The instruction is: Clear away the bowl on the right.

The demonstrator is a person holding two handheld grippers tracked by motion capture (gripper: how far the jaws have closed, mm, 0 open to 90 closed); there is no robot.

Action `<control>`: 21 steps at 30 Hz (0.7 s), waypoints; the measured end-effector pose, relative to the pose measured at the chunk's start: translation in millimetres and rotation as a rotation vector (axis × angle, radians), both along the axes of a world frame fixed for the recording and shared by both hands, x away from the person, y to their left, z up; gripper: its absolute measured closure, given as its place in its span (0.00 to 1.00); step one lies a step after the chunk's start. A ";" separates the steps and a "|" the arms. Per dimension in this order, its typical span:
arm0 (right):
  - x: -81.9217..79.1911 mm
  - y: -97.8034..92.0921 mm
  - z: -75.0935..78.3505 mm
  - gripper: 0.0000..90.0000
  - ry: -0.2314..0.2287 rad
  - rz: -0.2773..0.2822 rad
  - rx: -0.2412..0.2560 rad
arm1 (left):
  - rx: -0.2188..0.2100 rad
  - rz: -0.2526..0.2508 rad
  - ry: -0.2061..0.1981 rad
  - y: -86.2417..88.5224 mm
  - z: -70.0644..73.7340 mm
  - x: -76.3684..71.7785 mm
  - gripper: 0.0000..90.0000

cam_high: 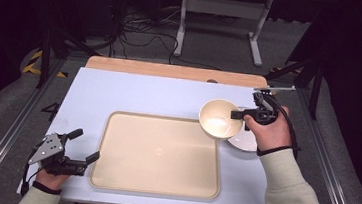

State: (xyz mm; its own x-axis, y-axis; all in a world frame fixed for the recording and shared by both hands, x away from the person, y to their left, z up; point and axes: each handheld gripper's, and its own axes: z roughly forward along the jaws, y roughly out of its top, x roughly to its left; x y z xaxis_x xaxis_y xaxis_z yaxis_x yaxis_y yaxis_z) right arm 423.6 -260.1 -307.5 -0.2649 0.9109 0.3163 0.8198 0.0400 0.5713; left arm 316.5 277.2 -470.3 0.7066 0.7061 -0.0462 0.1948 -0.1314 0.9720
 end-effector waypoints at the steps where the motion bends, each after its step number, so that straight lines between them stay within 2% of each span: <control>1: -0.5 4.3 0.3 0.90 0.003 0.010 0.005 | 0.000 0.000 0.000 0.0 0.0 0.0 0.00; 7: -2.5 23.0 1.1 0.90 0.013 0.059 0.023 | -0.001 0.000 -0.001 0.0 0.0 0.0 0.00; 17: -3.7 47.3 -1.0 0.89 0.036 0.104 0.039 | -0.002 -0.001 -0.001 0.0 0.0 0.0 0.00; 21: -5.6 60.8 -1.6 0.88 0.041 0.142 0.045 | -0.001 -0.003 -0.003 0.1 0.0 0.1 0.00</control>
